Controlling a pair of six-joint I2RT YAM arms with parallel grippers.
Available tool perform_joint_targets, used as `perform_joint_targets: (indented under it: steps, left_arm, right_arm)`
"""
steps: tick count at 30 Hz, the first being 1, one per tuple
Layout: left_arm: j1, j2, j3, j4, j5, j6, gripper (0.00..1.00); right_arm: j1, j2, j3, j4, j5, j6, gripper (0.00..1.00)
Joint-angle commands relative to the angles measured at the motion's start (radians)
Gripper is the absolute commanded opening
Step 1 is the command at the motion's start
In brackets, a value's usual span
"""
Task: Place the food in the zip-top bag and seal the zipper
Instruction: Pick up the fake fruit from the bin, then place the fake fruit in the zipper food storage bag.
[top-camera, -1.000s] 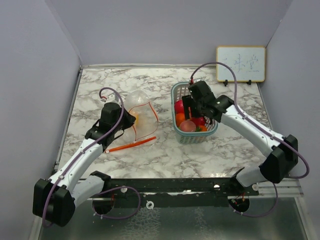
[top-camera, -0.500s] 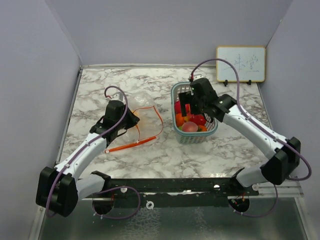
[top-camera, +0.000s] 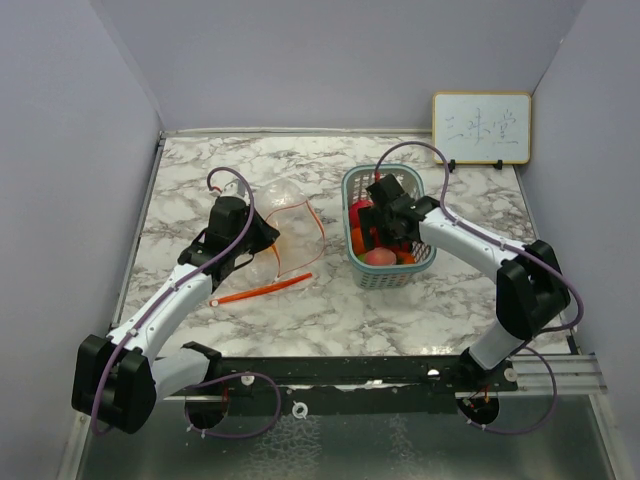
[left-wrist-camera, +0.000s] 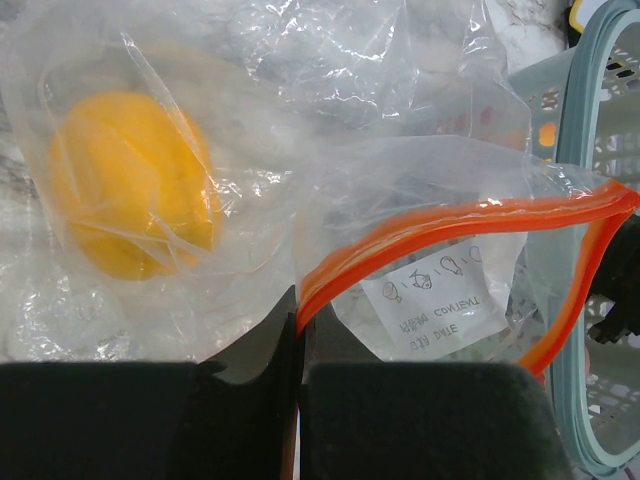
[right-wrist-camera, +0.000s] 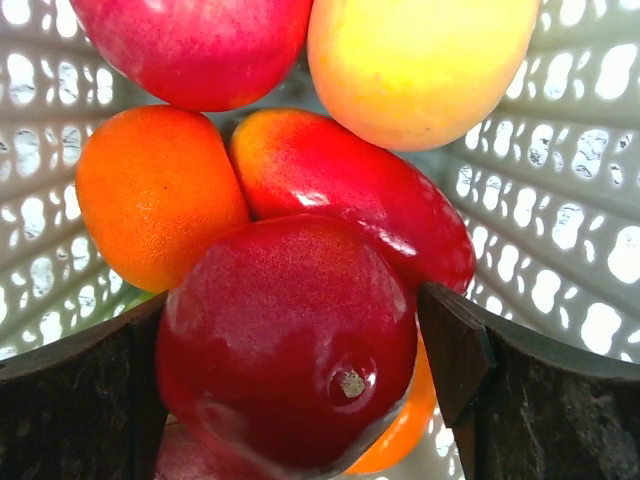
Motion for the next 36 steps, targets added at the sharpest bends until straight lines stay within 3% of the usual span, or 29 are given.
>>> perform_joint_targets:
  steps: [1,5,8,15,18,21,29,36]
  left_arm:
    - [0.002,-0.016,0.005,0.003,0.024,0.009,0.0]
    - [0.002,-0.014,0.002,0.005,0.024,-0.001,0.0]
    - [0.002,-0.011,0.0,0.011,0.026,-0.006,0.0]
    - [0.002,0.007,0.013,0.023,0.043,-0.024,0.0]
    - [0.002,0.018,0.031,0.016,0.052,-0.025,0.0]
    - [0.002,0.024,0.05,0.016,0.072,-0.034,0.0]
    - [0.001,-0.001,0.073,0.013,0.144,-0.077,0.0]
    - [0.003,-0.072,0.082,-0.005,0.204,-0.121,0.0]
  right_arm:
    - [-0.002,0.005,-0.04,0.067,-0.028,-0.001,0.85]
    - [-0.002,-0.078,-0.011,0.05,-0.008,-0.009,0.69]
    - [-0.003,-0.153,0.028,0.03,-0.029,-0.036,0.64]
    - [0.006,-0.338,0.093,0.1,-0.425,-0.084,0.61]
    - [0.05,-0.374,0.09,0.201,-0.632,-0.059,0.6]
    - [0.137,-0.35,0.062,0.343,-0.724,-0.024,0.6]
    - [0.192,-0.174,0.041,0.569,-0.719,0.054,0.61]
    - [0.193,-0.039,0.172,0.474,-0.507,0.024,0.66]
